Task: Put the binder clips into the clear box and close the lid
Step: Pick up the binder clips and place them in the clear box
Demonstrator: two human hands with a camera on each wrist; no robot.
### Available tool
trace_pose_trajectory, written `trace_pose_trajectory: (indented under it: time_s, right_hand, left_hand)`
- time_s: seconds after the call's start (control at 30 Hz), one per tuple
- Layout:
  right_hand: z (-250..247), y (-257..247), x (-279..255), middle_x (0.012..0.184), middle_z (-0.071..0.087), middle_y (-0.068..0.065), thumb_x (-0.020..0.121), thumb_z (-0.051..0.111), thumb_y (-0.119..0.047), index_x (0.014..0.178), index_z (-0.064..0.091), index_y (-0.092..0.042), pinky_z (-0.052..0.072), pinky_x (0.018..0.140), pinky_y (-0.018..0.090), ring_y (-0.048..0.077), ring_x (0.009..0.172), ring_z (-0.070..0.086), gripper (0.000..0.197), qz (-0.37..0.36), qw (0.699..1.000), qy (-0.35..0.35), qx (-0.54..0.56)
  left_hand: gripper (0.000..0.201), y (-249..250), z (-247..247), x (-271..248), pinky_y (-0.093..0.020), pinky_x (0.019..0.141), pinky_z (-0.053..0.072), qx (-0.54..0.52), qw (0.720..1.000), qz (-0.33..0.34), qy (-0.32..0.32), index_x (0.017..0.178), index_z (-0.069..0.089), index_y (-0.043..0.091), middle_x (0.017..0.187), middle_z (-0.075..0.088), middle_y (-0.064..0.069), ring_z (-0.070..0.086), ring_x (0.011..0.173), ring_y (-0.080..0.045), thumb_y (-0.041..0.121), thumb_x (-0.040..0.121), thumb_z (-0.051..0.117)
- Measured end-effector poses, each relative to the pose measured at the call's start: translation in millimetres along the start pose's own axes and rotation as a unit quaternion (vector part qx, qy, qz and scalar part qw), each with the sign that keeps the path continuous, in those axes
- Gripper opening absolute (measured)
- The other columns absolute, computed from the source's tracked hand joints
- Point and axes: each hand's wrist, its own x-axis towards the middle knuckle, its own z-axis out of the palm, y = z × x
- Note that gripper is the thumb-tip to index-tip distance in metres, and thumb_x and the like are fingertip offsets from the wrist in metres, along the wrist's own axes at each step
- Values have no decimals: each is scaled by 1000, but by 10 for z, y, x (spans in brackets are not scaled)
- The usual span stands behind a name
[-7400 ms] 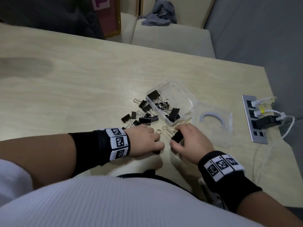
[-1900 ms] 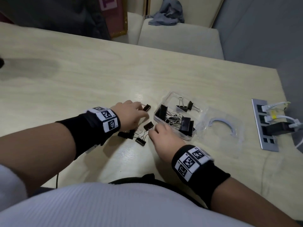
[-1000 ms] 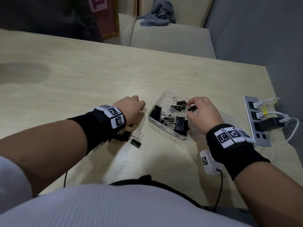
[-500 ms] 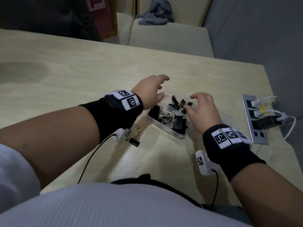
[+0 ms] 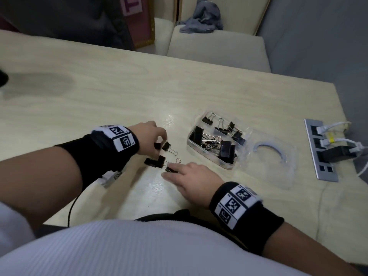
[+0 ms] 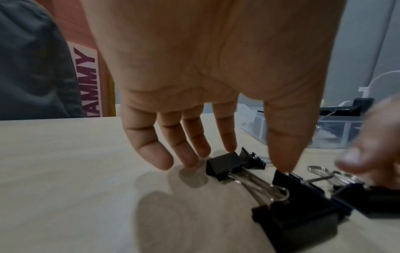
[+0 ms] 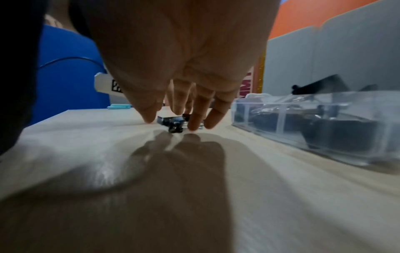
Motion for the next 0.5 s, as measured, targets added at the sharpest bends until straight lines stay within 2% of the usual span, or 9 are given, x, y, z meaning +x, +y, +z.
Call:
trace_pose_trajectory:
  time_s: [0.1,0.2,0.27,0.33,0.4,0.5]
  right_hand:
    - [82,13,-28,146,35,4,91,49,-13,133,44,-24,49,81,46,33,105,48,44,17,999,-23,-38]
    - [98,70,-61,127,39,10,85,53,-10,126,47,-17,47,75,40,32,102,47,42,71,997,-6,-34]
    - [97,134,-96,119,38,8,83,57,-13,125,44,-18,43,70,35,28,99,47,45,122,993,1,-6]
    - [89,186,-135,114,37,6,78,63,-15,119,45,-18,46,66,33,25,88,50,45,160,987,11,17]
    - [73,230,-161,113,36,4,75,64,-16,109,48,-17,47,63,32,23,75,50,38,190,981,19,31]
    - [41,269,-190,113,37,2,76,63,-17,101,50,-16,42,61,30,22,70,52,28,216,975,17,45]
  left_hand:
    - [49,21,50,-22,-34,78,53,14,1000,12,1,121,53,36,115,50,-1,55,85,-21,33,74,67]
    - [49,64,91,-5,-31,72,49,15,1000,24,1,122,53,27,115,51,-3,59,93,-24,30,76,69]
    - [49,87,108,21,-30,72,48,5,1000,29,5,121,55,23,114,50,-4,59,95,-24,31,75,73]
    - [47,94,129,54,-30,73,47,-6,1000,29,6,117,57,21,112,52,-5,56,91,-23,32,75,74]
    - [41,94,135,77,-31,75,47,-19,999,26,8,112,58,22,108,53,-5,51,86,-21,31,75,74]
    - [25,83,116,112,-31,71,46,-29,999,29,21,100,59,23,101,59,-3,50,81,-19,26,77,71]
